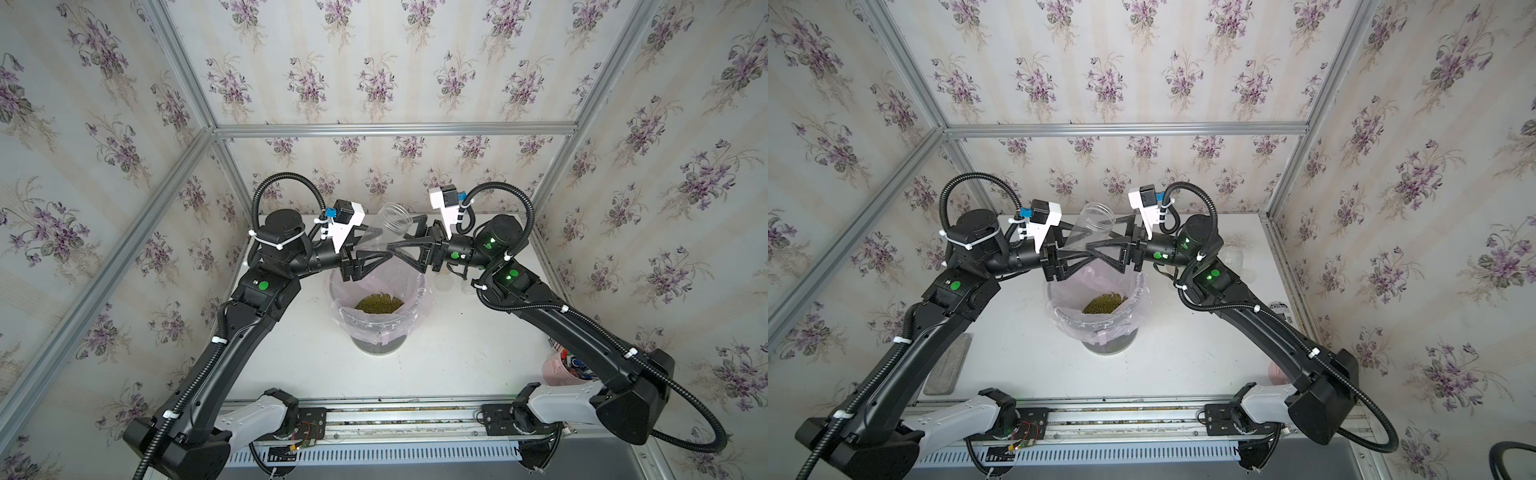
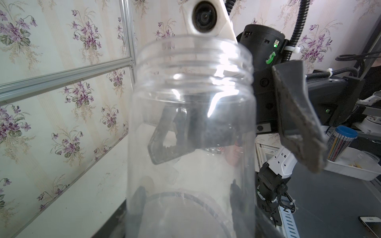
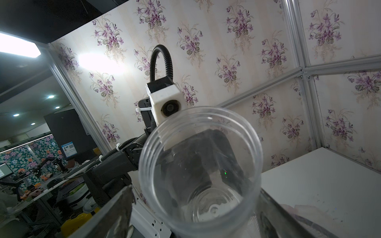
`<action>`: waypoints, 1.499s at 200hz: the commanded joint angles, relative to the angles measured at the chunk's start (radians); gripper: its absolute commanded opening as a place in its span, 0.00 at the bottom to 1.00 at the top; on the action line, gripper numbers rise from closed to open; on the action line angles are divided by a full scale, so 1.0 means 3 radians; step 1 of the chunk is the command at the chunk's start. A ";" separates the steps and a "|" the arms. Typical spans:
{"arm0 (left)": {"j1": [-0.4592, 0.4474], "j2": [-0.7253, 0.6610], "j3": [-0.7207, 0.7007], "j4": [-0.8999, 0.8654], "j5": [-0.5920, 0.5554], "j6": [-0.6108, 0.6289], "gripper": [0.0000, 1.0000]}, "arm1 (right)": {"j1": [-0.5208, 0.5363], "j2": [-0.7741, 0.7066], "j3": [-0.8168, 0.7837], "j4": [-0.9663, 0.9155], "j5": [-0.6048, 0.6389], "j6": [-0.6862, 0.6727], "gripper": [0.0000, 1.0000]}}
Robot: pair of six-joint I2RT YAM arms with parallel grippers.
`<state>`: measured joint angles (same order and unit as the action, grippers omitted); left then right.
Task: Empty moldy mung beans from jars
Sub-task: Place the jar at the center of the board.
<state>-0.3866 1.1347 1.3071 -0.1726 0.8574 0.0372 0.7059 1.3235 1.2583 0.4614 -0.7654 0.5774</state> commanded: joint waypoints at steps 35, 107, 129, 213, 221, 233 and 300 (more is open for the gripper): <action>-0.0060 0.0007 0.0009 0.0137 0.0017 -0.0064 0.01 | 0.0017 0.0034 0.0023 0.0390 0.0011 0.0114 0.82; -0.0148 0.0001 0.0005 0.0136 -0.0007 -0.0015 0.02 | 0.0026 0.0017 0.0014 0.0356 -0.0021 0.0060 0.60; -0.0163 0.0002 0.0010 0.0139 -0.0028 0.0003 0.04 | 0.0025 0.0005 0.0013 0.0318 -0.0006 0.0035 0.55; -0.0197 -0.0074 -0.0061 0.0138 -0.0328 0.0042 1.00 | 0.0027 -0.0063 0.0015 0.0203 0.0086 -0.0062 0.49; -0.0199 -0.0085 -0.0064 0.0137 -0.0349 0.0060 1.00 | 0.0029 -0.0073 0.0013 0.0182 0.0110 -0.0076 0.49; -0.0199 -0.0096 -0.0077 0.0137 -0.0402 0.0076 1.00 | 0.0027 -0.0083 0.0023 0.0143 0.0136 -0.0105 0.48; -0.0199 -0.0247 -0.0123 0.0116 -0.0835 0.0190 1.00 | 0.0025 -0.0147 0.0108 -0.0459 0.0633 -0.0494 0.48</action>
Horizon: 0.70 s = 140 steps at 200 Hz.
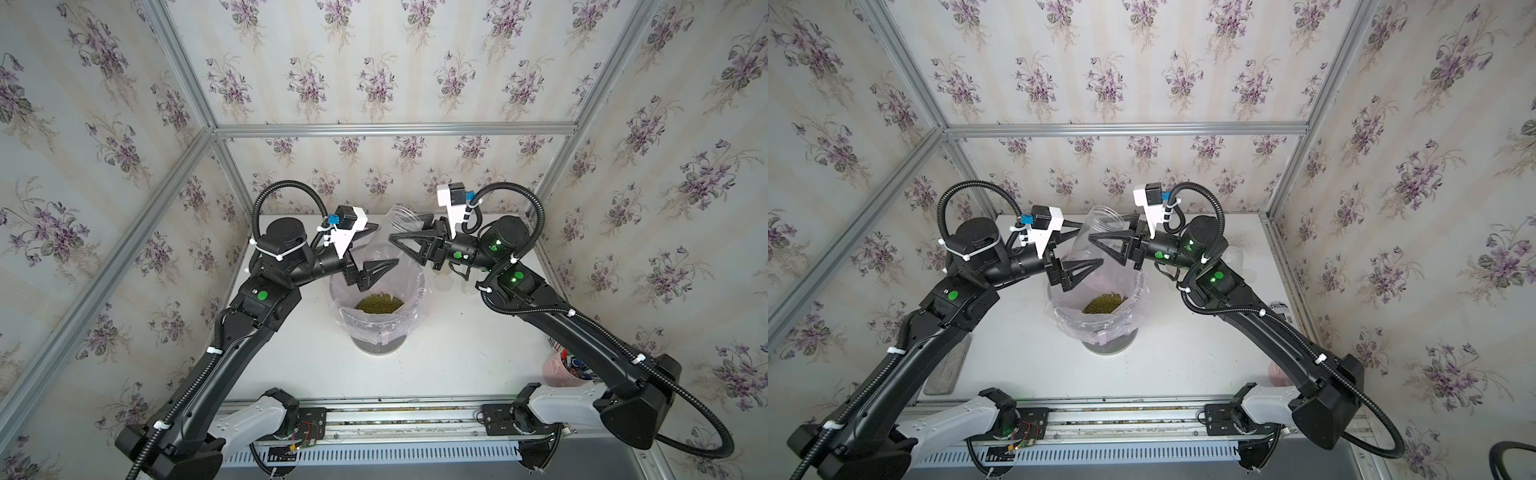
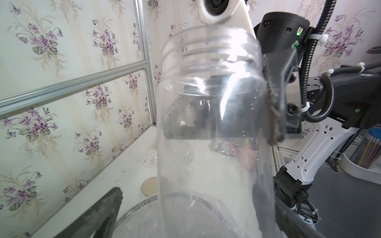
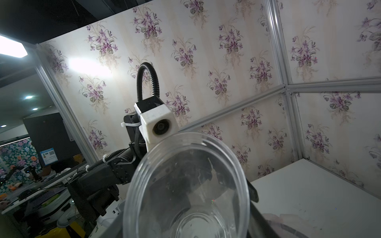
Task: Empty moldy mung beans from jars
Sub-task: Place the jar at the center of the board.
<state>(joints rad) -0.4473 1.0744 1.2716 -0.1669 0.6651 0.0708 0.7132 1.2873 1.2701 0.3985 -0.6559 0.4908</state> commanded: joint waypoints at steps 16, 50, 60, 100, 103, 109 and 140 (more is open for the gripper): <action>0.0002 -0.0078 -0.0001 0.0097 -0.0240 0.0077 1.00 | 0.0003 -0.0026 0.0105 -0.0401 0.0393 -0.0297 0.48; 0.0004 -0.0118 0.0033 0.0096 -0.0364 0.0019 1.00 | -0.0007 -0.0069 0.0191 -0.0699 0.0761 -0.0479 0.47; 0.0003 -0.0139 0.0036 0.0096 -0.0466 -0.0019 1.00 | -0.0005 -0.0085 0.0232 -0.0797 0.0872 -0.0542 0.47; 0.0004 -0.0273 -0.0007 0.0138 -0.1161 -0.0112 1.00 | -0.0011 -0.0202 0.0374 -0.1243 0.1409 -0.0802 0.46; 0.0006 -0.0285 -0.0014 0.0140 -0.1253 -0.0132 1.00 | -0.0023 -0.0213 0.0384 -0.1279 0.1455 -0.0820 0.46; 0.0003 -0.0313 -0.0029 0.0144 -0.1445 -0.0182 1.00 | -0.0030 -0.0233 0.0405 -0.1358 0.1556 -0.0855 0.46; 0.0004 -0.0419 -0.0046 0.0069 -0.2714 -0.0608 1.00 | -0.0130 -0.0334 0.0546 -0.1811 0.1980 -0.0994 0.45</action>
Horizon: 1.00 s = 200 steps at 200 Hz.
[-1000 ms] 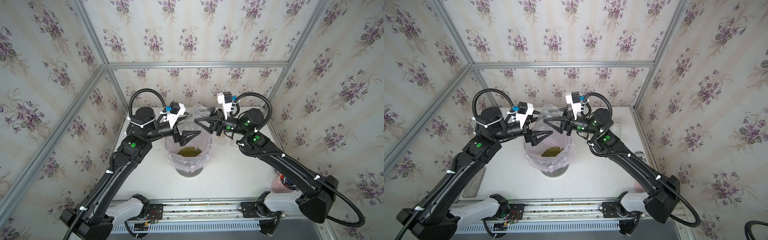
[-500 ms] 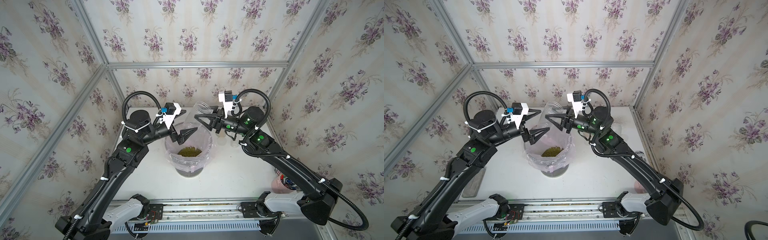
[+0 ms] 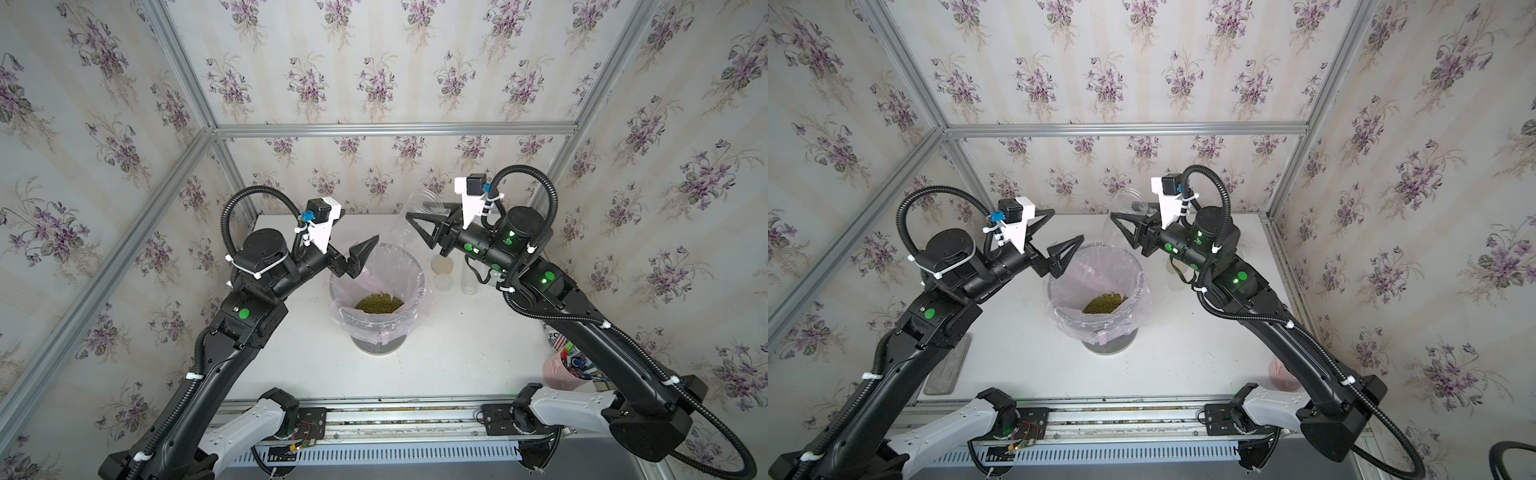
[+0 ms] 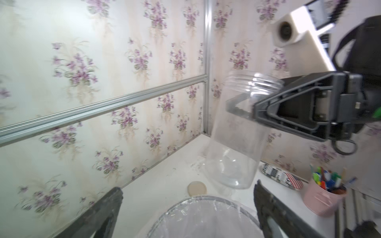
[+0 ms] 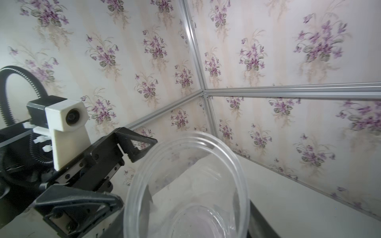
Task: Empty moldy mung beans from jars
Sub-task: Place the jar at the center of the board.
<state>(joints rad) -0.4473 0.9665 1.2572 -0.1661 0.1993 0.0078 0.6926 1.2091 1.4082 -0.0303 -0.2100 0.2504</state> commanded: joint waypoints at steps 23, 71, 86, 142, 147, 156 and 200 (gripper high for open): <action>0.0008 -0.0092 0.0043 -0.0073 -0.1633 -0.0446 1.00 | -0.0209 -0.0144 0.0143 -0.0694 0.0667 -0.0217 0.45; 0.0009 -0.0226 -0.0027 -0.0173 -0.2454 -0.0614 1.00 | -0.0651 -0.0123 0.0285 -0.1358 0.0865 -0.0160 0.45; 0.0008 -0.0245 -0.0033 -0.0178 -0.2608 -0.0522 1.00 | -0.0709 -0.0066 0.0327 -0.1560 0.0921 -0.0145 0.45; 0.0010 -0.0252 -0.0097 -0.0183 -0.2812 -0.0167 1.00 | -0.0722 -0.0218 -0.0102 -0.1606 0.1195 -0.0046 0.45; 0.0011 -0.0243 -0.0101 -0.0183 -0.2835 -0.0167 1.00 | -0.0719 -0.0253 -0.0167 -0.1565 0.1228 -0.0029 0.45; 0.0008 -0.0236 -0.0120 -0.0183 -0.2843 -0.0147 1.00 | -0.0720 -0.0316 -0.0298 -0.1503 0.1279 0.0003 0.45; 0.0018 -0.0234 -0.0181 -0.0173 -0.2883 -0.0149 1.00 | -0.0722 -0.0768 -0.1073 -0.0899 0.1522 0.0031 0.44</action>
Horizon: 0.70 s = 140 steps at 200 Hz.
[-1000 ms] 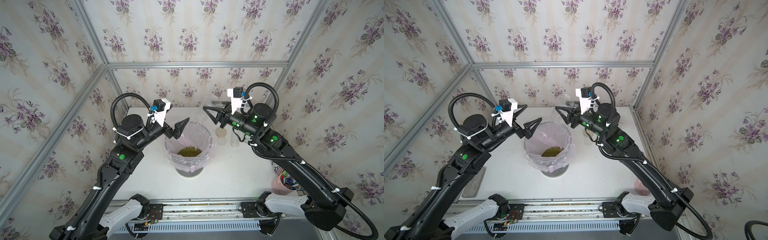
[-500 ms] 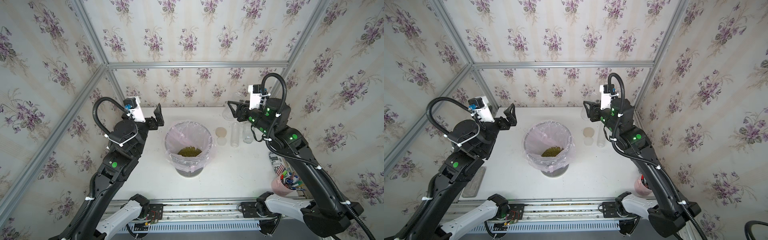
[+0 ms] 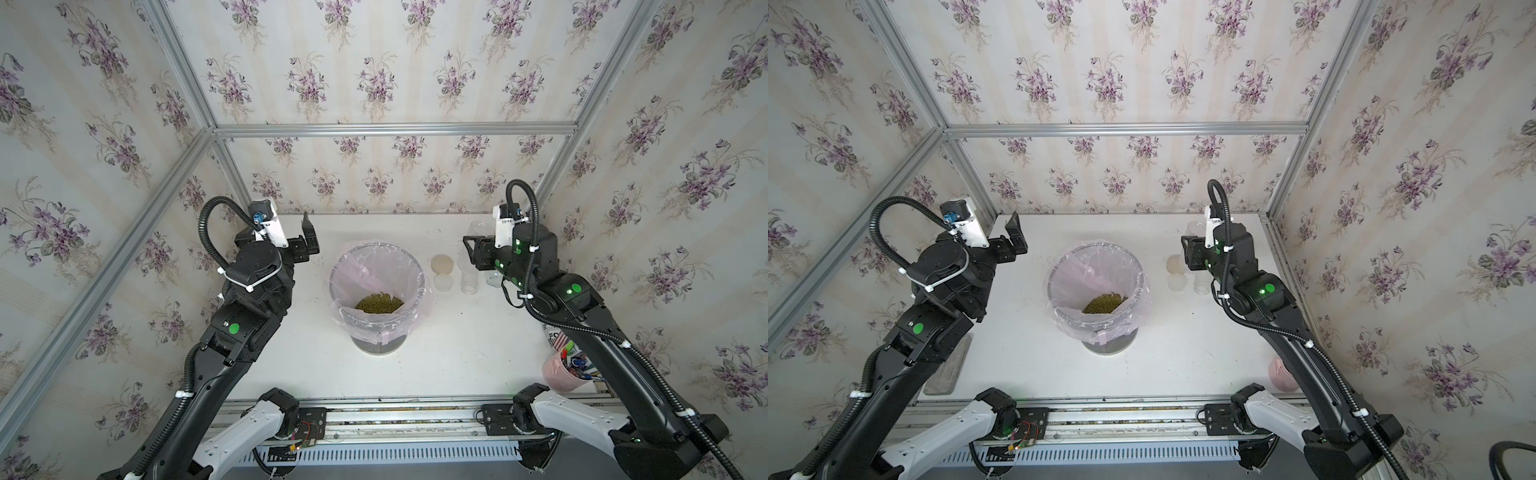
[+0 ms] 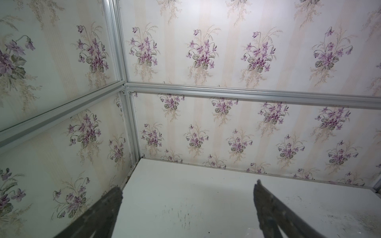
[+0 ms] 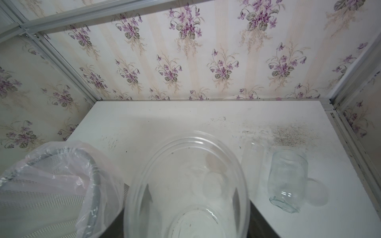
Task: Empty moldy mung beans from jars
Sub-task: Place the jar at the center of the board.
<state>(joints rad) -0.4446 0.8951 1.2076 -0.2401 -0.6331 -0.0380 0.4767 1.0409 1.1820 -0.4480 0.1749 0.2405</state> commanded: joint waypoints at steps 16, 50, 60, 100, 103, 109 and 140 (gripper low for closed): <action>0.0015 0.0009 -0.0036 0.0088 -0.0119 -0.0012 1.00 | -0.0002 -0.0353 -0.0628 0.0731 0.0319 0.0062 0.44; 0.0025 0.0036 -0.0062 0.0097 -0.0124 -0.0047 1.00 | -0.0003 -0.0391 -0.0981 0.1051 0.0383 0.0073 0.44; 0.0025 0.0050 -0.0067 0.0101 -0.0129 -0.0053 1.00 | -0.0001 -0.0298 -0.0983 0.1012 0.0387 0.0075 0.44; 0.0038 0.0088 -0.0078 0.0102 -0.0125 -0.0059 1.00 | -0.0003 0.0178 -0.0749 0.0517 0.0246 0.0151 0.44; 0.0039 0.0089 -0.0080 0.0105 -0.0129 -0.0061 1.00 | 0.0000 0.0203 -0.0725 0.0478 0.0235 0.0165 0.44; 0.0040 0.0095 -0.0087 0.0105 -0.0131 -0.0067 1.00 | 0.0000 0.0251 -0.0695 0.0414 0.0193 0.0175 0.43; 0.0056 0.0110 -0.0111 0.0108 -0.0147 -0.0079 1.00 | -0.0011 0.0522 -0.0467 -0.0034 -0.0046 0.0209 0.43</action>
<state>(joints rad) -0.4316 0.9260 1.1790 -0.2390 -0.6567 -0.0399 0.4751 1.1522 1.0000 -0.3393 0.2245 0.2844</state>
